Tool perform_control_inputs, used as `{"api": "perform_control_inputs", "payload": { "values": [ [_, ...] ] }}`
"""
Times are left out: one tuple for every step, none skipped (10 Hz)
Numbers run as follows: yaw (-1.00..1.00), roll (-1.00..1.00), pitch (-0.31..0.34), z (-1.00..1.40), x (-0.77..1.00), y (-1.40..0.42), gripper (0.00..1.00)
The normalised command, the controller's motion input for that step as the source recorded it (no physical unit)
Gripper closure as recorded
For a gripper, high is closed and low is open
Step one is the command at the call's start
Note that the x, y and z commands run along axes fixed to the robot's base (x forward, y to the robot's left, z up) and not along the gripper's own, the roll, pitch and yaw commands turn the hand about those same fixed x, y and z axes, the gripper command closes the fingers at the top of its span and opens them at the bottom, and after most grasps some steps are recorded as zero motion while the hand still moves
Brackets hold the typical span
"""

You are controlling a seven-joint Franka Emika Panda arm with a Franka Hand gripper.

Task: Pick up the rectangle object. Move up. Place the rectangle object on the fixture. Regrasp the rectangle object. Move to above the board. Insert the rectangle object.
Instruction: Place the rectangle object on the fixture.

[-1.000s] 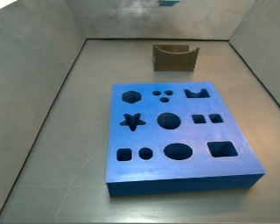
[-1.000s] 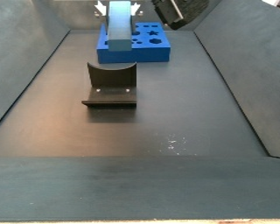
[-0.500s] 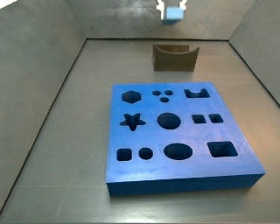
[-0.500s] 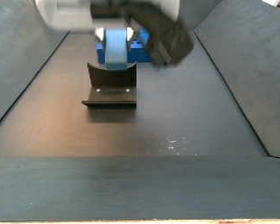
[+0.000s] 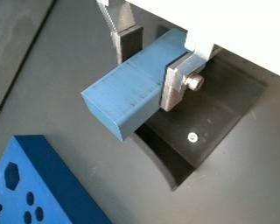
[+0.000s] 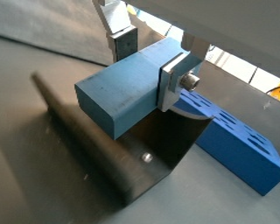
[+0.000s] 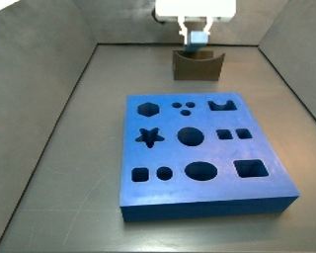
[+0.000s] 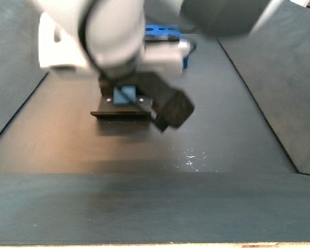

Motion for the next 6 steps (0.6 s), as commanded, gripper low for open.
{"api": "perform_control_inputs", "payload": {
  "values": [
    [-0.16, -0.81, 0.175, -0.64, 0.21, 0.09, 1.0],
    [-0.16, -0.61, 0.139, -0.49, 0.18, 0.08, 1.0],
    [-0.15, -0.42, 0.101, -0.41, 0.13, 0.12, 1.0],
    [-0.14, -0.31, 0.03, -0.37, 0.08, 0.15, 1.0],
    [-0.13, -0.28, 0.009, -0.36, 0.08, 0.15, 1.0],
    [0.0, 0.0, 0.0, 0.0, 0.0, 0.0, 0.0]
  ]
}}
